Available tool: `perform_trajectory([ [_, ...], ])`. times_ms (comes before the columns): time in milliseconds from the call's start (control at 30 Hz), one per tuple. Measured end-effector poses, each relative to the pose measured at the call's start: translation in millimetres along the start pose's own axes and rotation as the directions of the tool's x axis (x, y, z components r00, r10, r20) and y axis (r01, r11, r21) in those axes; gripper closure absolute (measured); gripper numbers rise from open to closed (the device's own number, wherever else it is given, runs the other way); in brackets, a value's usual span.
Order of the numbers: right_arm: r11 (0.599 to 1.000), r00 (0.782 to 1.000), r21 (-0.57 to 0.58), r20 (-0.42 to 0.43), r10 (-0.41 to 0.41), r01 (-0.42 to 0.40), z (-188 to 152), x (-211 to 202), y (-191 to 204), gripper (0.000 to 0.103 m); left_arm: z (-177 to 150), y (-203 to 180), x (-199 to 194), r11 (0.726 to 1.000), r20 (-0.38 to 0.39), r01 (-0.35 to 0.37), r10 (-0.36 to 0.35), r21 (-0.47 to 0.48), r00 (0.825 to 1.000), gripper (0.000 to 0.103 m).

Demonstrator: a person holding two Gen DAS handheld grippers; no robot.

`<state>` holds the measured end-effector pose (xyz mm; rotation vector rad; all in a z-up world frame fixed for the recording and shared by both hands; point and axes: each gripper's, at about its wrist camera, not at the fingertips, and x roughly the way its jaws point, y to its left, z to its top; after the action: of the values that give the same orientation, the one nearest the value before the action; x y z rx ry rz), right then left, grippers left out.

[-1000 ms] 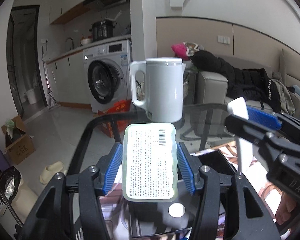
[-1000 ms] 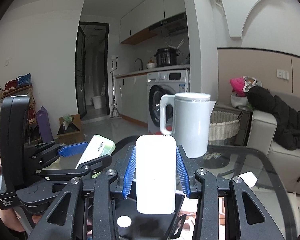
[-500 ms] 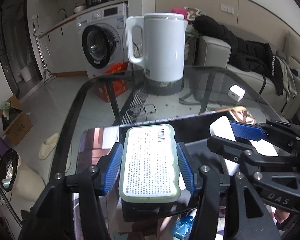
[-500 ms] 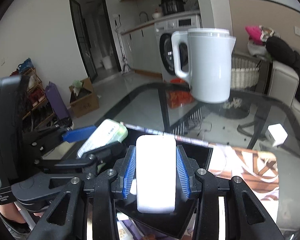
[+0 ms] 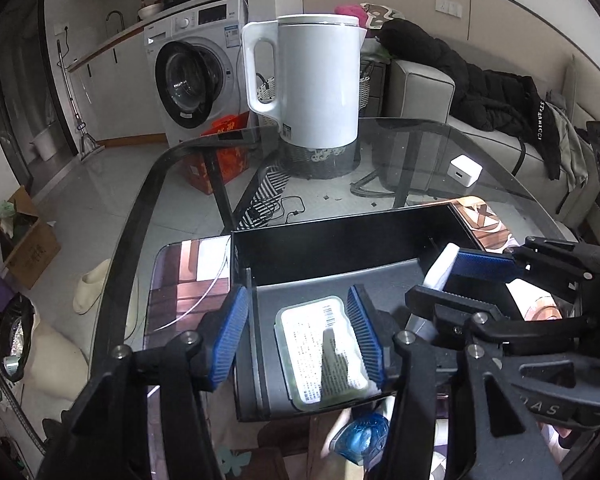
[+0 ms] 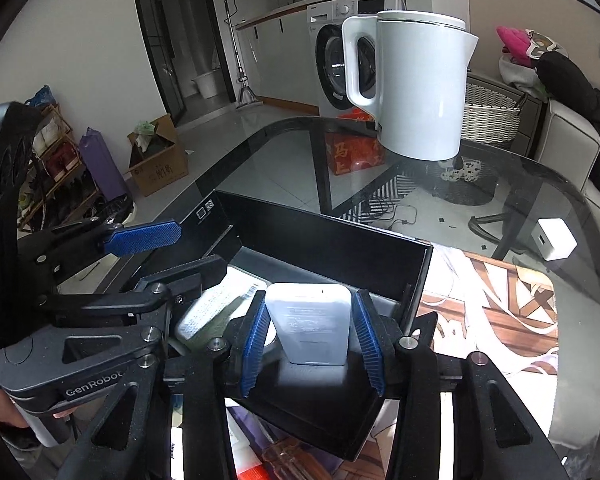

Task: Organize rigid objects
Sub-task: 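Lower both held items into the black box and open both tools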

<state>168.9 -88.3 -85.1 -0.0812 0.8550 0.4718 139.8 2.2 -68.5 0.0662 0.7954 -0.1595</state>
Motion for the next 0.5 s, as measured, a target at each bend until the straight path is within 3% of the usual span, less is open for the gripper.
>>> perform_trajectory([
  [233, 1.000, 1.000, 0.008, 0.020, 0.000, 0.000, -3.8, -13.7, -1.2, 0.054, -3.0, -7.0, -17.2, 0.998, 0.050, -0.049, 0.047, 0.039, 0.998, 0.045],
  [500, 1.000, 0.999, -0.003, 0.039, -0.022, 0.023, -11.5, -35.5, -1.2, 0.054, -5.3, -8.7, -45.7, 0.999, 0.071, -0.016, 0.013, 0.044, 0.997, 0.038],
])
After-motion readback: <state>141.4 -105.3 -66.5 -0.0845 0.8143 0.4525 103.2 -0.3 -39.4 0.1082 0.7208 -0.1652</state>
